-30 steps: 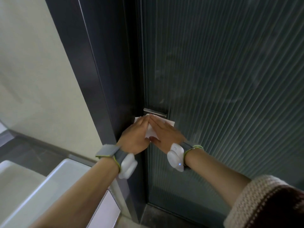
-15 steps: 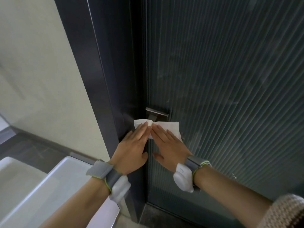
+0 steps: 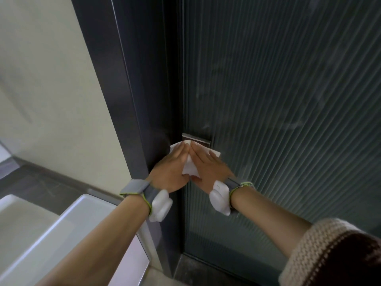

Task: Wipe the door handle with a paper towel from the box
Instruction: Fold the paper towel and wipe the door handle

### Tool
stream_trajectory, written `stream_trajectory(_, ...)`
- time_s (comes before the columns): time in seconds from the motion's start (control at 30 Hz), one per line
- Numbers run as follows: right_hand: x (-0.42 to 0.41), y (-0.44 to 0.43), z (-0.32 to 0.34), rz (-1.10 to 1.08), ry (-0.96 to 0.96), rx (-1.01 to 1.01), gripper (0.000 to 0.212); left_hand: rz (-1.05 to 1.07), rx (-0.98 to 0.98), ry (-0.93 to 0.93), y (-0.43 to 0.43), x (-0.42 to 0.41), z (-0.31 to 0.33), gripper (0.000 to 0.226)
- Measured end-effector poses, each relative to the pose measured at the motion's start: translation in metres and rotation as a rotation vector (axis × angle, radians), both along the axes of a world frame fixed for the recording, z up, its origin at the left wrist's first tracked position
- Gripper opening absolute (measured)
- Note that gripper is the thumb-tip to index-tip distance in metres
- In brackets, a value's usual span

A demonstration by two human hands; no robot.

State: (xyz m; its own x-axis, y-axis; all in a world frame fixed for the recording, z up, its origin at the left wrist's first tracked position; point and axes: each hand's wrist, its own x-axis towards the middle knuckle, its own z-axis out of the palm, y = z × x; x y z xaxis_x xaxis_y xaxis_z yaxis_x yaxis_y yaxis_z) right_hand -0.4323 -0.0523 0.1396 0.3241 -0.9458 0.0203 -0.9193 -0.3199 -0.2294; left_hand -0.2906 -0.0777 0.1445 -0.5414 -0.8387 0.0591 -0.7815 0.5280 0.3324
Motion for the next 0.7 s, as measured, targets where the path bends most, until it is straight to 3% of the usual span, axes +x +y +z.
stream_trajectory(0.2,0.004,0.021,-0.010,0.008,0.056,-0.013,0.081,-0.052,-0.131,-0.116,0.021,0.012,-0.007,0.078)
stream_trajectory(0.7,-0.008,0.026,-0.002,-0.071,0.017,0.010,0.074,-0.070,-0.110,-0.202,0.018,-0.007,-0.002,0.076)
